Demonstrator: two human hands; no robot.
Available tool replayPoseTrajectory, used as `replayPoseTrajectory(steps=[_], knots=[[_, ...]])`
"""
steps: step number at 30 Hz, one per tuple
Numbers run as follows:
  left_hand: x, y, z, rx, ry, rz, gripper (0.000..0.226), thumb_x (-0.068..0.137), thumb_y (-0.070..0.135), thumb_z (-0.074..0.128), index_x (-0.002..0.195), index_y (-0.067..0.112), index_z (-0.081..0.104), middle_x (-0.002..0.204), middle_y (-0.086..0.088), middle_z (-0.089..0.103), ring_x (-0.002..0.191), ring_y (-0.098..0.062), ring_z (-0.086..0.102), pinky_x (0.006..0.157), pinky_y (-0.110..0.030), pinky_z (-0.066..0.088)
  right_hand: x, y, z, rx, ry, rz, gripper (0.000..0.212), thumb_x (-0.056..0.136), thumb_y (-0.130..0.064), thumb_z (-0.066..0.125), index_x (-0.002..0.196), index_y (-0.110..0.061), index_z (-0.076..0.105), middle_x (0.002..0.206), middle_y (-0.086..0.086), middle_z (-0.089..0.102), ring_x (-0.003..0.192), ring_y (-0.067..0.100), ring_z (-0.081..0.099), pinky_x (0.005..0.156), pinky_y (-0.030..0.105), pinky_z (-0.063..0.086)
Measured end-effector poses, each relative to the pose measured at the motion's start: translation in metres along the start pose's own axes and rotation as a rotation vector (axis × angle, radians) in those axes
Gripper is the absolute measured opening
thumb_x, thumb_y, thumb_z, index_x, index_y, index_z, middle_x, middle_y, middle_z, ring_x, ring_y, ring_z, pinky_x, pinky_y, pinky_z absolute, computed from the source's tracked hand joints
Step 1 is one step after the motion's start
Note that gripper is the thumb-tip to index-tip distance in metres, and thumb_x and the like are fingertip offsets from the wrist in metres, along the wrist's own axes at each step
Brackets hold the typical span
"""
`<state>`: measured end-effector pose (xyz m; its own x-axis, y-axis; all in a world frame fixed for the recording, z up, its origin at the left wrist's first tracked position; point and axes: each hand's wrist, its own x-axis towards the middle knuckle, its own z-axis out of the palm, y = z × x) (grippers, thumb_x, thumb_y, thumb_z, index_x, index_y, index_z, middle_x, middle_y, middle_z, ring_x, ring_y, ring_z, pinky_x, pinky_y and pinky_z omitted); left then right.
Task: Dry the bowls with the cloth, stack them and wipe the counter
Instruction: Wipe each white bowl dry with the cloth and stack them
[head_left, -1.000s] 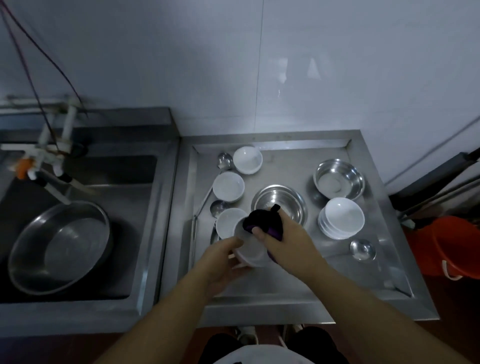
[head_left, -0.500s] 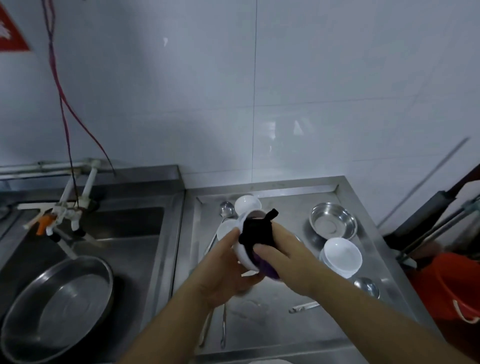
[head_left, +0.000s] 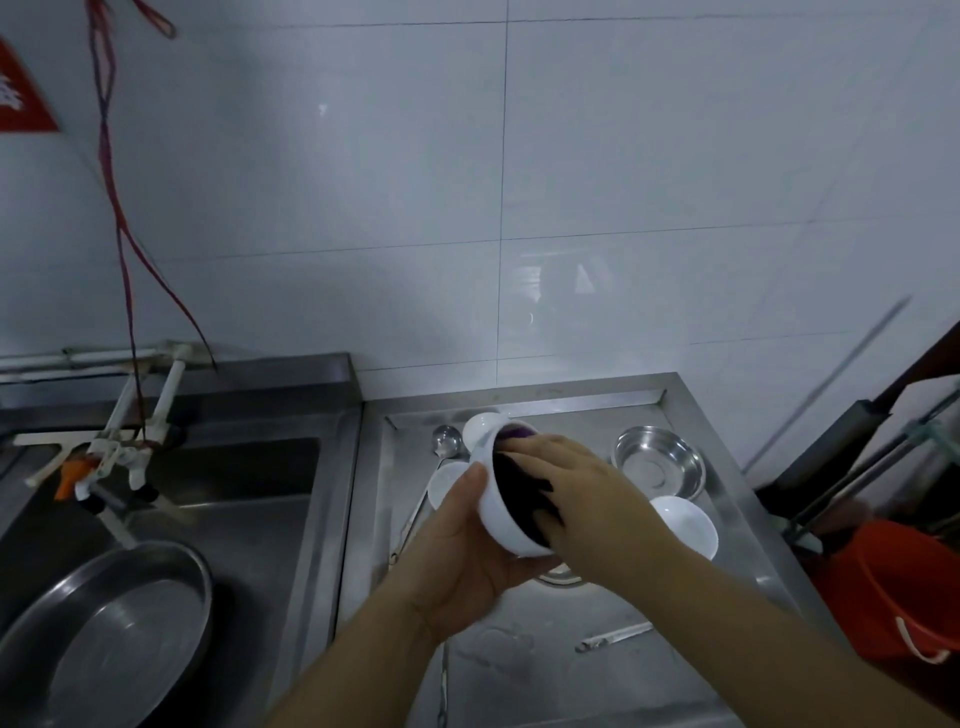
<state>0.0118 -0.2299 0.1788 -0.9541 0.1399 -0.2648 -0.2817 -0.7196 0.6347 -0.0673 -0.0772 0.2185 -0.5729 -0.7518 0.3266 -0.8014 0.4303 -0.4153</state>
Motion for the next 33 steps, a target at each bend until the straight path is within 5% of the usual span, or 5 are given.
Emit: replayPoseTrajectory(steps=[4,7,17,26,33], knots=[[0.005,0.006,0.004,0.125,0.164,0.086,0.083,0.078,0.05,0.078,0.147,0.009,0.055,0.142,-0.026,0.063,0.131,-0.048,0.06,0.105,-0.069,0.05,0.018,-0.011,-0.002,0.016,-0.065,0.3,0.011,0.093,-0.017,0.061,0.1,-0.018,0.069,0.095,-0.007,0.069,0.09,0.022,0.068,0.075,0.027,0.048],[0.005,0.009,-0.001,0.168,0.23,0.137,0.088,0.071,0.042,0.083,0.147,0.011,0.052,0.142,-0.026,0.062,0.126,-0.049,0.063,0.1,-0.072,0.052,0.035,-0.019,-0.011,0.02,-0.167,0.425,0.016,0.098,-0.024,0.054,0.083,-0.018,0.055,0.071,-0.001,0.064,0.068,0.023,0.064,0.061,0.036,0.05],[-0.018,0.021,-0.008,0.31,0.072,0.203,0.088,0.063,0.048,0.099,0.138,0.028,0.058,0.14,-0.02,0.063,0.123,-0.044,0.066,0.089,-0.052,0.062,0.041,-0.02,-0.043,0.901,-0.465,0.742,0.012,0.091,-0.014,0.072,0.1,-0.014,0.079,0.098,0.012,0.081,0.084,0.024,0.077,0.078,0.036,0.065],[-0.027,0.013,0.01,0.2,0.066,0.254,0.123,0.062,0.052,0.098,0.16,0.015,0.033,0.153,-0.03,0.049,0.137,-0.056,0.05,0.111,-0.083,0.03,0.028,-0.037,-0.02,1.642,-0.034,0.934,0.048,0.078,-0.022,0.08,0.119,0.001,0.073,0.111,0.023,0.076,0.099,0.037,0.074,0.083,0.046,0.062],[-0.022,0.015,0.037,0.119,0.145,0.324,0.111,0.06,0.05,0.099,0.151,0.018,0.046,0.147,-0.02,0.06,0.133,-0.045,0.059,0.103,-0.069,0.051,0.038,-0.041,-0.024,0.497,0.363,0.575,0.033,0.092,-0.047,0.069,0.074,-0.019,0.064,0.062,-0.001,0.067,0.058,0.017,0.064,0.059,0.035,0.053]])
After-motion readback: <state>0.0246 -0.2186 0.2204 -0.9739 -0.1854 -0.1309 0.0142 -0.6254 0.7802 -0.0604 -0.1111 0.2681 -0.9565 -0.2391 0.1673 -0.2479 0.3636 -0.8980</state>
